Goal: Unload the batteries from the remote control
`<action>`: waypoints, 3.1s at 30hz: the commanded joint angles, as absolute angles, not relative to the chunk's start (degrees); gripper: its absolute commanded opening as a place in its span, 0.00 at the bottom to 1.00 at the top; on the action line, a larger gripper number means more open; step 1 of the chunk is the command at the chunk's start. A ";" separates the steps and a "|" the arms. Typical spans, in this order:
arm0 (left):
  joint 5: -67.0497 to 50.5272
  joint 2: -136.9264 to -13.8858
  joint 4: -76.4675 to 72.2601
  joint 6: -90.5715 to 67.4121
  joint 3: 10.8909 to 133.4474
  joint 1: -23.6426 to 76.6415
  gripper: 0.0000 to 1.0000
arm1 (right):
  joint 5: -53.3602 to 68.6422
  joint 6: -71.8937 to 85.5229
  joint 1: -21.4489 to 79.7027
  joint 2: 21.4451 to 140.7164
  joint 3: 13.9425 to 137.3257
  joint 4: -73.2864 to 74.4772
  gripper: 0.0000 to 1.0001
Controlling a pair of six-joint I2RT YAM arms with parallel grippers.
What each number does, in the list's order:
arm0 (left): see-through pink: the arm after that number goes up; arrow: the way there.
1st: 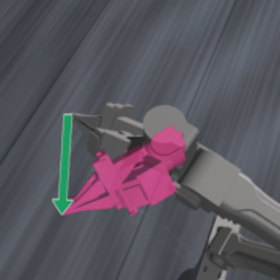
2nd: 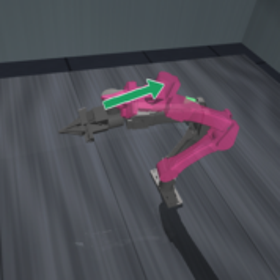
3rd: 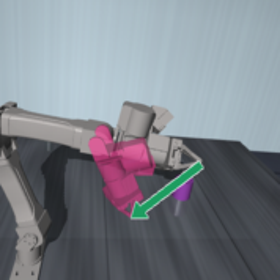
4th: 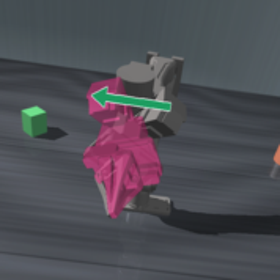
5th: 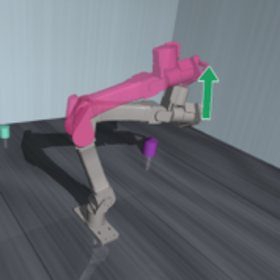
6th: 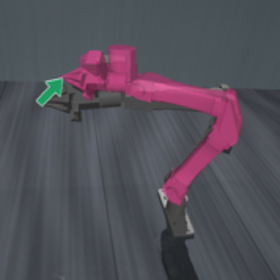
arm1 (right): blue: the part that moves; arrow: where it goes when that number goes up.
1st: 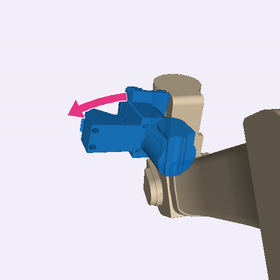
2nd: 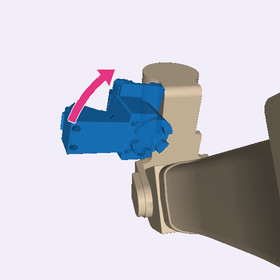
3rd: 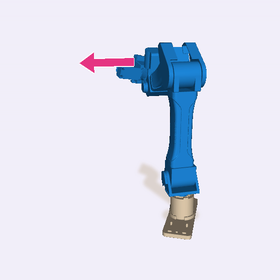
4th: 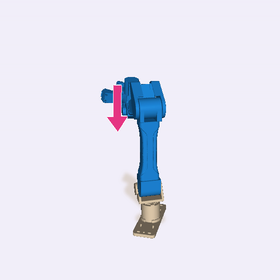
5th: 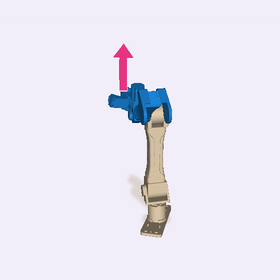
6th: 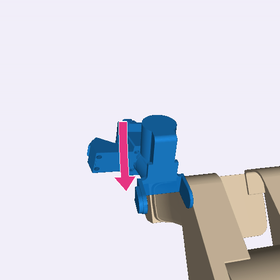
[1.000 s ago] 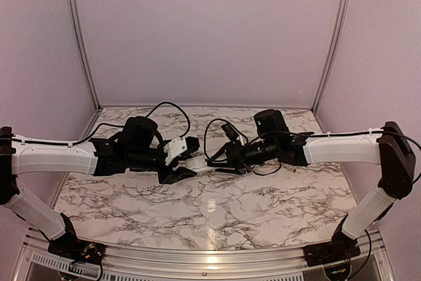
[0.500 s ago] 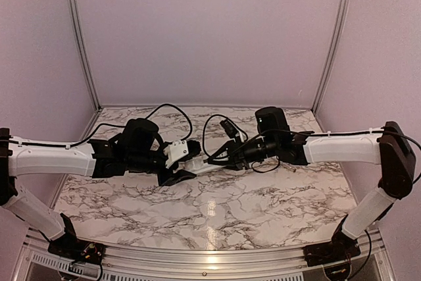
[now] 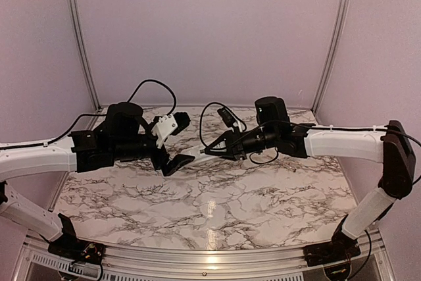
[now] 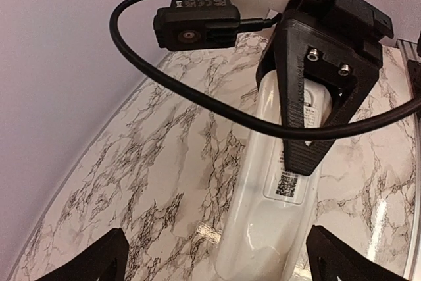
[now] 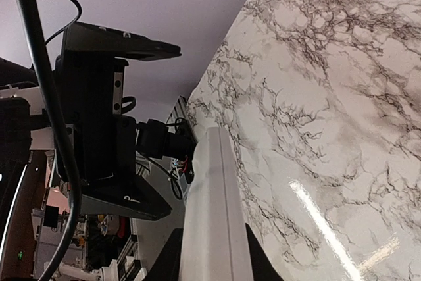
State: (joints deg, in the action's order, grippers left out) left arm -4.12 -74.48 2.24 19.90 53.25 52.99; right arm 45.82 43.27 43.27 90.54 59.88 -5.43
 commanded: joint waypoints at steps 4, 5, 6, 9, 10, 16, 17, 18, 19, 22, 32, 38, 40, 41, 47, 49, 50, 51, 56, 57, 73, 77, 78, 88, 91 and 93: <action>12.36 -71.60 8.12 6.80 59.18 52.24 0.99 | 43.42 37.61 43.16 88.75 64.94 -3.63 0.09; 12.51 -70.90 8.32 5.72 59.68 51.93 0.99 | 43.15 37.30 43.15 88.58 65.26 -3.75 0.09; 12.71 -70.13 8.42 4.41 60.17 51.48 0.99 | 43.08 37.18 43.09 88.42 65.56 -3.95 0.09; 10.32 -68.50 10.31 -0.38 62.76 49.33 0.99 | 42.95 37.13 43.07 87.73 66.43 -5.64 0.09; 6.71 -68.27 11.50 -2.88 64.08 47.75 0.99 | 42.78 37.23 43.00 87.53 66.63 -6.23 0.09; -23.51 -67.98 10.56 -13.69 66.31 35.64 0.99 | 42.50 39.41 41.78 85.33 66.29 -13.47 0.10; -26.23 -68.13 9.79 -14.49 66.32 35.11 0.99 | 42.53 39.95 41.57 85.12 66.35 -14.74 0.10; -29.17 -68.27 8.88 -15.91 66.31 34.47 0.99 | 42.71 40.53 41.38 84.98 66.47 -16.11 0.11; -32.22 -68.65 7.56 -17.51 66.26 33.84 0.99 | 42.98 41.19 41.24 85.11 66.76 -17.29 0.11; -40.13 -70.09 1.34 -24.42 66.29 32.65 0.99 | 44.05 43.15 41.22 85.78 68.10 -20.37 0.10; -52.47 -77.33 -14.56 -40.82 67.53 32.34 0.87 | 48.07 47.70 41.22 88.11 71.77 -27.58 0.07; -54.71 -79.98 -13.51 -41.20 69.79 32.43 0.75 | 50.88 46.22 41.21 89.51 74.66 -24.96 0.06; -54.98 -80.51 -13.52 -41.58 70.04 32.48 0.71 | 51.10 46.15 41.20 89.85 75.02 -24.87 0.06; -55.34 -80.77 -13.71 -41.98 70.19 32.51 0.70 | 51.32 46.07 41.20 90.09 75.24 -24.87 0.06; -58.00 -82.25 -16.07 -44.64 70.65 33.20 0.63 | 52.44 46.03 41.22 91.78 77.01 -24.85 0.05; -58.91 -82.93 -16.17 -45.31 71.26 33.39 0.58 | 52.75 45.88 41.22 92.16 77.53 -24.68 0.05; -59.21 -83.23 -16.17 -45.47 71.41 33.44 0.55 | 52.78 45.88 41.22 92.34 77.65 -24.74 0.05; -59.32 -83.46 -16.17 -45.66 71.64 33.52 0.53 | 52.84 45.88 41.22 92.48 77.80 -24.74 0.05; -58.88 -83.80 -16.42 -45.97 72.07 33.74 0.38 | 53.08 45.76 41.22 93.08 78.15 -24.87 0.05; -58.95 -83.89 -16.43 -46.12 72.11 33.75 0.37 | 52.86 45.69 41.22 93.08 78.14 -24.87 0.05; -57.00 -84.36 -16.87 -47.28 71.94 33.84 0.00 | 47.47 39.61 41.22 92.77 80.41 -15.38 0.49; -54.77 -84.02 -15.93 -46.65 71.51 33.80 0.00 | 39.07 34.14 41.17 89.96 81.24 -4.20 0.69; -54.07 -84.09 -15.21 -46.25 71.47 33.80 0.00 | 36.76 33.25 41.21 88.98 81.22 -2.57 0.73; -46.64 -85.81 -7.22 -43.67 71.87 33.83 0.00 | 15.77 30.86 41.22 80.63 81.84 13.86 0.98; -43.35 -87.22 -4.02 -44.00 72.68 33.84 0.00 | 14.83 30.30 41.22 80.55 82.91 15.76 0.99; -41.44 -87.92 -1.92 -44.37 73.36 33.84 0.00 | 13.39 30.07 41.17 81.19 84.15 17.95 0.98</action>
